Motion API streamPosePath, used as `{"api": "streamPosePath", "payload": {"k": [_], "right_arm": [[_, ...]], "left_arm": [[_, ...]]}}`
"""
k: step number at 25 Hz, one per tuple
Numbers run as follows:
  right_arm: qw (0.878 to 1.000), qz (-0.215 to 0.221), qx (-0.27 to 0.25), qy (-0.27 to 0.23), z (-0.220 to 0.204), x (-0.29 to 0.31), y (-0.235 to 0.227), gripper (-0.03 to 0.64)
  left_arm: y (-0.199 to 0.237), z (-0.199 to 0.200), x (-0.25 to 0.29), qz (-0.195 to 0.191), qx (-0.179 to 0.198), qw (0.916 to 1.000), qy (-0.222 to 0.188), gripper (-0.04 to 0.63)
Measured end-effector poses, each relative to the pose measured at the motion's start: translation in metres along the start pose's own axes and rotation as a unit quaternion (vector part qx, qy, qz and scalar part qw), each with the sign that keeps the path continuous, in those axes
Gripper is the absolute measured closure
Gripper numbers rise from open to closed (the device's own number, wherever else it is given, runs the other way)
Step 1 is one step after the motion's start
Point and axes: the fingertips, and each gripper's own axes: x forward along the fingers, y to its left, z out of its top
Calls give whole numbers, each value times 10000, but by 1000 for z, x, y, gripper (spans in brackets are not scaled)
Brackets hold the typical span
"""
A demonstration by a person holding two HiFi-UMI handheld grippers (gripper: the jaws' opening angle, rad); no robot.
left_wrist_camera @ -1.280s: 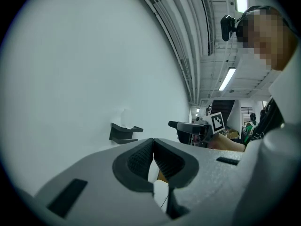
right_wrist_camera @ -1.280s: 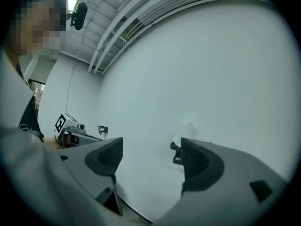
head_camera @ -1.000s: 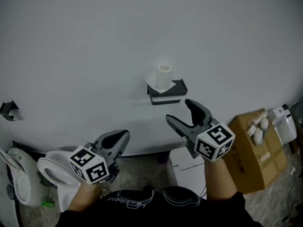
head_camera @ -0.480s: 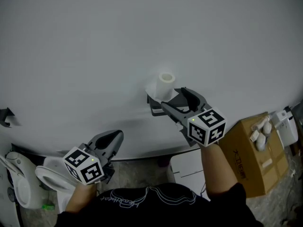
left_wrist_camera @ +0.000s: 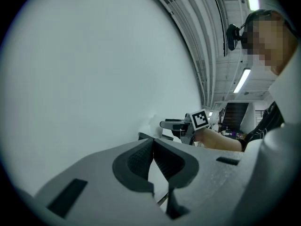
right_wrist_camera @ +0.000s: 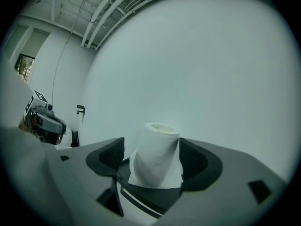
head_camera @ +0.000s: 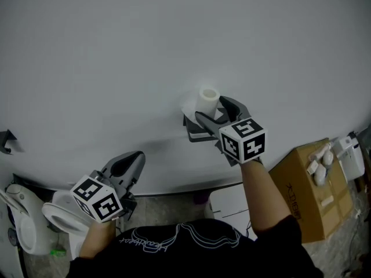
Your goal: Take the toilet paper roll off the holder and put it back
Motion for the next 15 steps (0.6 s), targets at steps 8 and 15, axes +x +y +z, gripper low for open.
{"api": "streamPosePath", "payload": {"k": [8,15], "right_arm": [[9992,-66,126,386,-9,19,-9,297],[9985,-120,207,487,-14,27,-15,336]], "left_arm": [[8,-1,-6,51,-46,10000,18,589],[13,0,-13,156,-72,9998,-29,589]]}}
